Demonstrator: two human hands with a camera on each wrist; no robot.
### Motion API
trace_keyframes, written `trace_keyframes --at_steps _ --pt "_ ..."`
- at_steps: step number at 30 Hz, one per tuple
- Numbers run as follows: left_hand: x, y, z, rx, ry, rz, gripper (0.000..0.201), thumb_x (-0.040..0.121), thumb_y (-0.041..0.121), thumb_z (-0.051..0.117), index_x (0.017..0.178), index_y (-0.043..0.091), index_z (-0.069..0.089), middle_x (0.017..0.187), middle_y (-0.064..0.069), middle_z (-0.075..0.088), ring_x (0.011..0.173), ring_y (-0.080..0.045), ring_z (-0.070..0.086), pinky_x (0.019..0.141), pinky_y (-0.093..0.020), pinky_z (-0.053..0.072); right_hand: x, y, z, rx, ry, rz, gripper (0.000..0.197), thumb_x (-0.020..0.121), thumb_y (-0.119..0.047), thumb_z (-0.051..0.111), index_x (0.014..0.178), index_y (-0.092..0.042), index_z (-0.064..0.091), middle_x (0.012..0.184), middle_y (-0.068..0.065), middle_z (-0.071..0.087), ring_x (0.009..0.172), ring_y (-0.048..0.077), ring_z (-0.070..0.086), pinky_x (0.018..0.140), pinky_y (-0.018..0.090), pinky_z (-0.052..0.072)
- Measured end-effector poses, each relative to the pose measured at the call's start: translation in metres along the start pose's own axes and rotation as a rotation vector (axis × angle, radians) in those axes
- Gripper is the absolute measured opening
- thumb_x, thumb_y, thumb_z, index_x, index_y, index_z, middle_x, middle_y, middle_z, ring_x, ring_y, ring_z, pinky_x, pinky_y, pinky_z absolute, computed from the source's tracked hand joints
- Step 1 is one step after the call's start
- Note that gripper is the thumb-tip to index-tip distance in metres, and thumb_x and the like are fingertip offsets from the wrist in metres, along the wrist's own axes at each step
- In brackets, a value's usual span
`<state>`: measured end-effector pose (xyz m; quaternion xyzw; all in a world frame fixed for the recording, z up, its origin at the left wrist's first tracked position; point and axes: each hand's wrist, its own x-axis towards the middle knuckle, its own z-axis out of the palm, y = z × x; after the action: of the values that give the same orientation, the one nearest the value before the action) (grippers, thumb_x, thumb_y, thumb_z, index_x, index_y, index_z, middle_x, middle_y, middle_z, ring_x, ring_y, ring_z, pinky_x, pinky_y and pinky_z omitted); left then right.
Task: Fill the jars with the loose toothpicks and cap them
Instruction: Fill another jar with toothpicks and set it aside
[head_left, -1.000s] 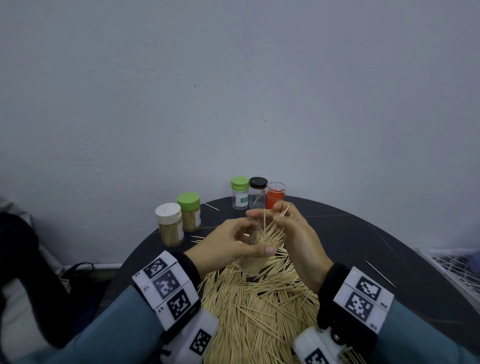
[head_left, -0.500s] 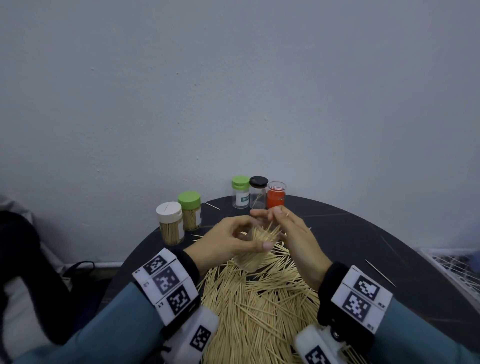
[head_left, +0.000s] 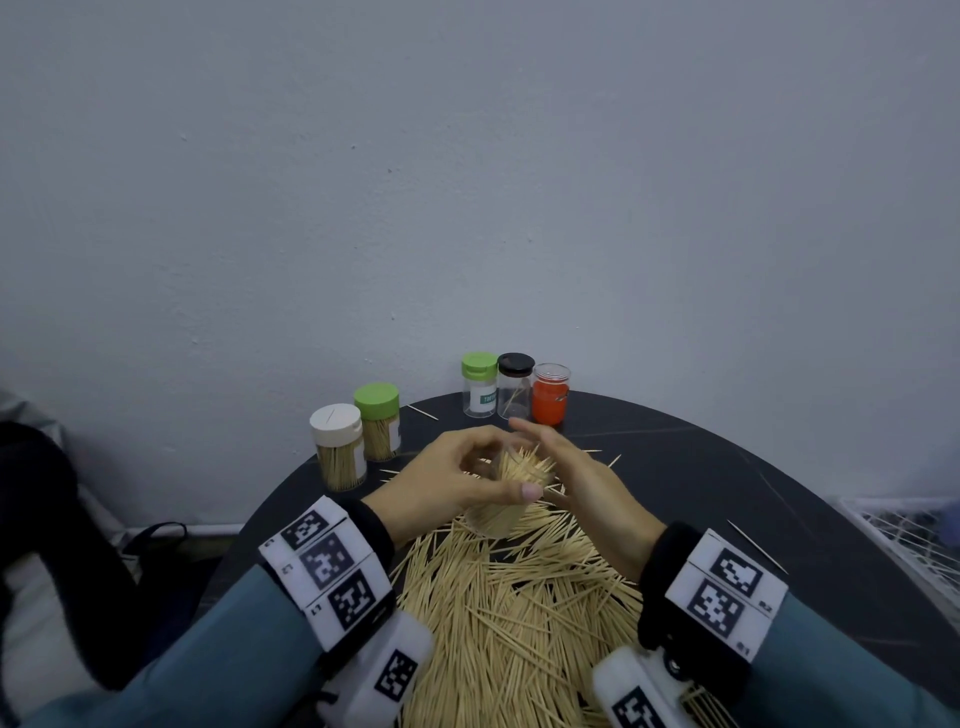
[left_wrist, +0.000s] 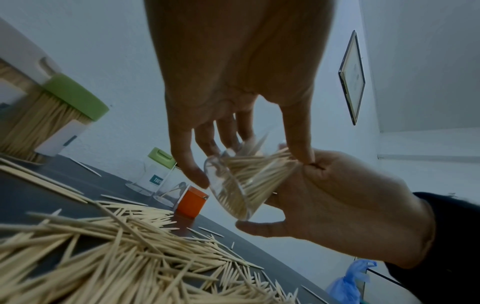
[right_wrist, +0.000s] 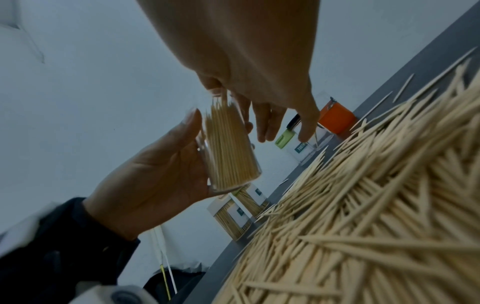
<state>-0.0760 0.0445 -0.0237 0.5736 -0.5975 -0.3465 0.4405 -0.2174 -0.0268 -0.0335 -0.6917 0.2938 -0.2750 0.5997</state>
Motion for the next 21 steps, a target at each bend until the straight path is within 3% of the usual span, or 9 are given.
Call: trace_keyframes --at_steps 6,11,15,17,19,21 --pt "-0.0004 -0.0008 -0.0019 0.024 0.001 0.012 0.049 0.062 0.041 0.072 0.11 0.034 0.061 0.107 0.008 0.067 0.1 -0.005 0.062 0.088 -0.021 0.048 0.0006 -0.0052 -0.0013 -0.033 -0.013 0.063 0.043 0.099 -0.043 0.025 0.138 -0.034 0.039 0.148 -0.002 0.036 0.137 0.016 0.031 0.115 0.042 0.024" --pt "-0.0013 0.0004 -0.0025 0.05 0.012 0.03 0.056 0.061 0.04 0.073 0.113 0.021 0.062 0.105 0.003 0.068 0.1 -0.012 0.062 0.09 -0.027 0.049 0.0004 -0.0029 -0.0005 -0.103 -0.076 0.082 0.044 0.1 -0.036 0.027 0.144 -0.029 0.032 0.15 -0.006 0.031 0.138 0.013 0.028 0.115 0.037 0.021" --pt "-0.0013 0.0012 -0.0036 0.057 0.014 0.026 0.061 0.06 0.041 0.072 0.117 0.021 0.061 0.106 0.005 0.067 0.098 -0.007 0.061 0.086 -0.023 0.048 0.0021 -0.0019 -0.0017 -0.102 -0.053 0.115 0.046 0.1 -0.043 0.022 0.143 -0.032 0.034 0.149 -0.006 0.033 0.137 0.012 0.029 0.11 0.034 0.024" --pt "-0.0003 0.0004 -0.0038 0.061 0.006 0.026 0.056 0.064 0.037 0.074 0.116 0.02 0.062 0.106 0.004 0.067 0.098 -0.007 0.061 0.087 -0.022 0.049 0.0025 -0.0014 -0.0032 -0.14 -0.072 0.119 0.037 0.101 -0.038 0.022 0.132 -0.037 0.043 0.14 -0.01 0.041 0.127 0.007 0.039 0.103 0.025 0.029" --pt "0.0001 -0.0011 -0.0046 0.069 0.01 0.021 0.053 0.065 0.033 0.076 0.114 0.02 0.062 0.106 0.003 0.068 0.099 -0.009 0.062 0.088 -0.024 0.049 0.0023 -0.0024 -0.0037 -0.168 -0.11 0.133 0.029 0.102 -0.033 0.021 0.108 -0.046 0.047 0.118 -0.017 0.049 0.105 -0.005 0.046 0.086 0.013 0.035" --pt "0.0 -0.0028 -0.0063 0.067 0.022 0.016 0.057 0.062 0.038 0.076 0.114 0.019 0.063 0.106 0.001 0.068 0.1 -0.012 0.062 0.09 -0.028 0.05 0.0028 -0.0046 -0.005 -0.187 -0.125 0.145 0.029 0.101 -0.038 0.02 0.105 -0.048 0.047 0.117 -0.016 0.05 0.104 -0.006 0.047 0.086 0.013 0.034"
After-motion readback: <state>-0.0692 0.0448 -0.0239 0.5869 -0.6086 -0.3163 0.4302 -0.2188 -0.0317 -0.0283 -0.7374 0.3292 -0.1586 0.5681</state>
